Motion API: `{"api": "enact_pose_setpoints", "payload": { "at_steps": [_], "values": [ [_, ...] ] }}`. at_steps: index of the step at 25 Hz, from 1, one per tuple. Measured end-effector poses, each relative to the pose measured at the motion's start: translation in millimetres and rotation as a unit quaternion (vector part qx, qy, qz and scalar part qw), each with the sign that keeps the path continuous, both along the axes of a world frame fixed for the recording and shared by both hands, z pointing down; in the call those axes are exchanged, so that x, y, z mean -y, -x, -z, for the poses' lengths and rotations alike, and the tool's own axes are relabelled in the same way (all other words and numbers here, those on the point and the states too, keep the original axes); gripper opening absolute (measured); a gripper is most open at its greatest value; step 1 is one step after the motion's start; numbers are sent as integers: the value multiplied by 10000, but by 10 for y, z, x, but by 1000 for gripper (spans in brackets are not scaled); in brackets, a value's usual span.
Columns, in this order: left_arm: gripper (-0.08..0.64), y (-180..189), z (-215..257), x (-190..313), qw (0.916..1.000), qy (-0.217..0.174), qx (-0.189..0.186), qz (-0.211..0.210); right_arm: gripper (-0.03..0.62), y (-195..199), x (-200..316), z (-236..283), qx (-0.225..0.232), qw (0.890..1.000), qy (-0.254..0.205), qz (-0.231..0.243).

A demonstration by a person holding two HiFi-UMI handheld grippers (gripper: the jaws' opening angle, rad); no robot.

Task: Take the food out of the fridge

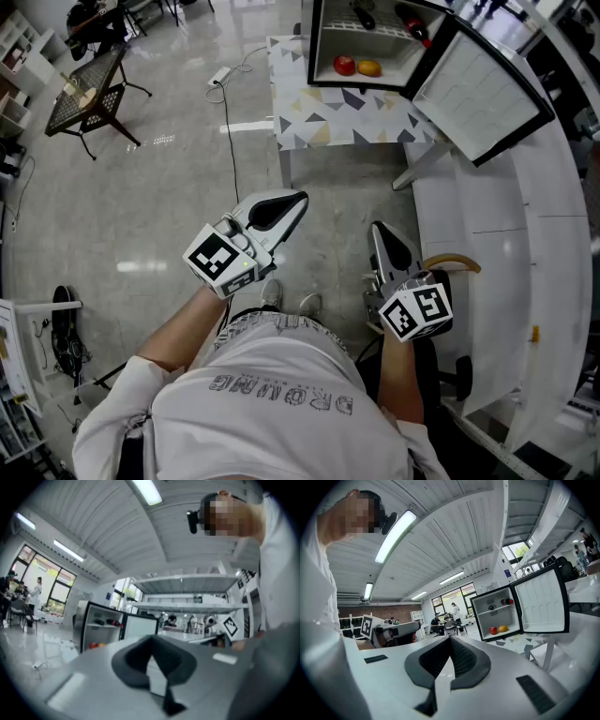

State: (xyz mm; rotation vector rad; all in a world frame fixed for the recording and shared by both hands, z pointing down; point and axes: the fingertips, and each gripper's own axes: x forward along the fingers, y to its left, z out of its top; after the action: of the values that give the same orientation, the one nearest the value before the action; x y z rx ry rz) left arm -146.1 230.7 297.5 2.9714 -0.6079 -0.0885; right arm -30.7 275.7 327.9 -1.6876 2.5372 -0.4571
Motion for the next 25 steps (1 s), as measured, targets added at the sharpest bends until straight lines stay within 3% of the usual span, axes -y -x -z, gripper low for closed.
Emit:
{"api": "enact_pose_setpoints", "payload": {
  "at_steps": [25],
  "values": [
    [8, -245, -83, -37, 9999, 68, 61, 96, 0, -307, -28, -38, 134, 9998, -114, -110]
  ]
}}
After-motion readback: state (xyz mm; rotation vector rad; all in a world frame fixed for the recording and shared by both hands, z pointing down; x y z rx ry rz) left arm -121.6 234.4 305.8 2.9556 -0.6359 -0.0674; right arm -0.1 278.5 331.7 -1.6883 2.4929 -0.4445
